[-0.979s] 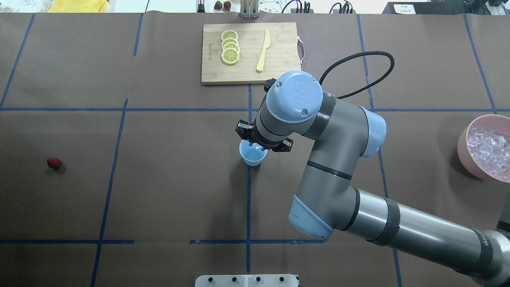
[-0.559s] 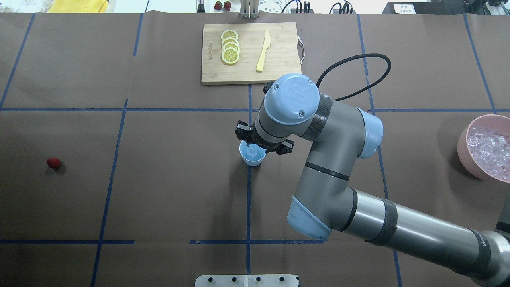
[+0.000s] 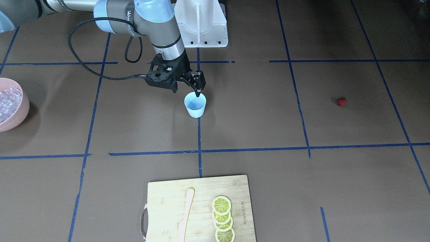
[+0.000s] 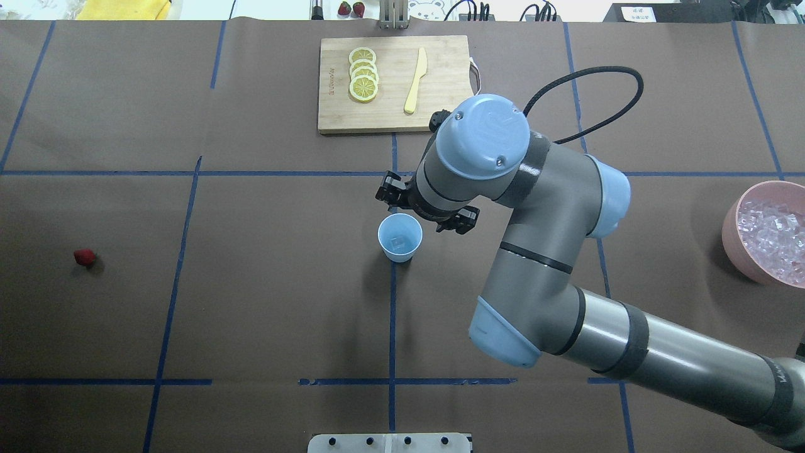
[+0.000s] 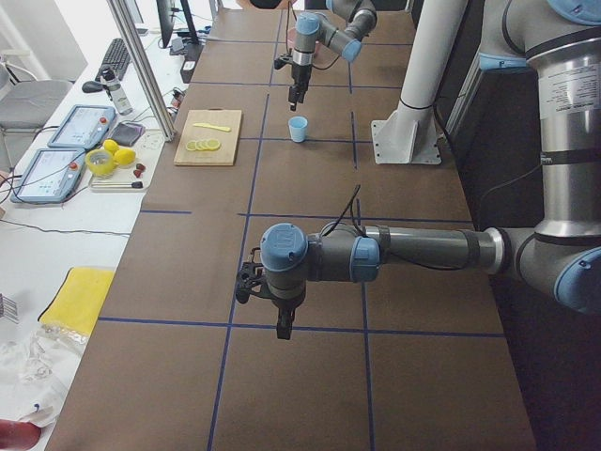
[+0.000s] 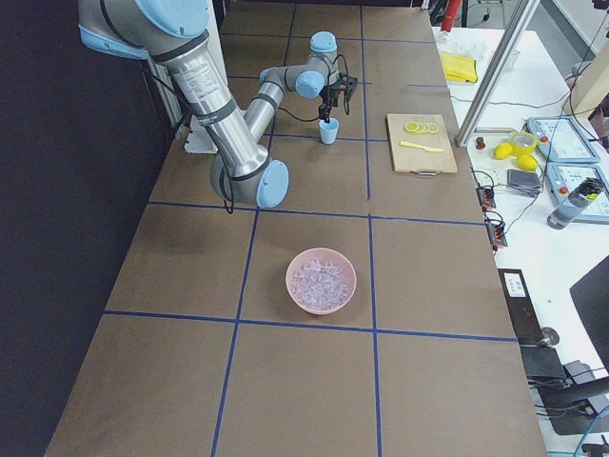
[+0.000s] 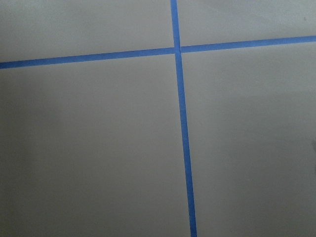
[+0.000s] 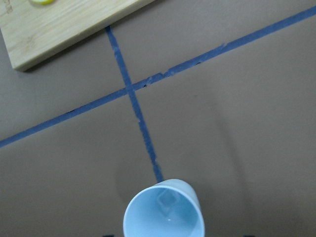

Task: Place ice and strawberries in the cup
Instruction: 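Move the right gripper back over the pink bowl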

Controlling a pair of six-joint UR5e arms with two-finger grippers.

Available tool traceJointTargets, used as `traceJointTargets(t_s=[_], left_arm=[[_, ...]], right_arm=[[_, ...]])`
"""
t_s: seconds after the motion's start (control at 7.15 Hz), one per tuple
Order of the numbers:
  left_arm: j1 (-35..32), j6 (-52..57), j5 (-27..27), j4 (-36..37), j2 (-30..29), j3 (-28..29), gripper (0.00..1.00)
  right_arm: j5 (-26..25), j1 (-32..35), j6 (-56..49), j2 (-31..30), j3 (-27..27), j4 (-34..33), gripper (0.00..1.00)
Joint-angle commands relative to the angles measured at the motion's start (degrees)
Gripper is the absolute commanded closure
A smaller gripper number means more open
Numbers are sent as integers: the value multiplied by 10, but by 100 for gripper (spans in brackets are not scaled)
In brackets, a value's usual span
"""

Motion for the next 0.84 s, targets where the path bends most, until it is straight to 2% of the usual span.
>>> traceJointTargets(t_s=[0.0,0.14,0.42,0.7], left_arm=[[1,2,-1,-16,4,0,0],[2,-1,-1,-40,10,1,0],[6,0,-1,-42,13,2,0],[7,-1,-1,-43,13,1,0]], right_arm=[[96,89,-25,-106,97,-9,8],[130,117,-110,-155,121,-8,8],[153,188,-293,-279,169,-7,7],[173,275,-511,-377,171,-1,7]])
